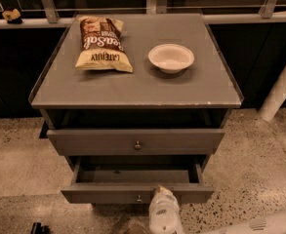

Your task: Open middle drawer

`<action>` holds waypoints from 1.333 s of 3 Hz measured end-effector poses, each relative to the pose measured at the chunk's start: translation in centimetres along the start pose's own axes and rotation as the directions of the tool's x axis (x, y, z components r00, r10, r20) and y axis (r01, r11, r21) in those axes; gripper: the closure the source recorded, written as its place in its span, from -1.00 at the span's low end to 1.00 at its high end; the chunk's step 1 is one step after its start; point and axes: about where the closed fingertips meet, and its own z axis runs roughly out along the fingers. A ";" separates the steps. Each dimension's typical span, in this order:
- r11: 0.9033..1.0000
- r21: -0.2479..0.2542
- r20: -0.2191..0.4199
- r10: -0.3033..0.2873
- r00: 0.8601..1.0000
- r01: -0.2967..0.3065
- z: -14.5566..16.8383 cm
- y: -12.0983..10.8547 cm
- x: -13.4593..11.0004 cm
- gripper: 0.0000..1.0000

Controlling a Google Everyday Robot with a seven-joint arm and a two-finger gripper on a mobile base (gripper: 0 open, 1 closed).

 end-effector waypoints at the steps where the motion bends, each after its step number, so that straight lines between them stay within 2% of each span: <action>1: 0.999 0.044 -0.015 -0.011 1.000 0.012 1.0 -1.7 -0.3 1.00; 2: 0.998 0.060 -0.032 -0.032 0.999 0.034 2.5 -3.2 -0.4 1.00; 3: 0.997 0.034 -0.056 -0.070 0.996 0.072 4.5 -4.8 0.4 1.00; 4: 0.994 -0.045 -0.080 -0.107 0.991 0.103 6.6 -5.4 2.1 1.00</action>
Offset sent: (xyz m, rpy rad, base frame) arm 0.0642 -0.0219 0.0058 -0.0990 -0.0443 -0.0220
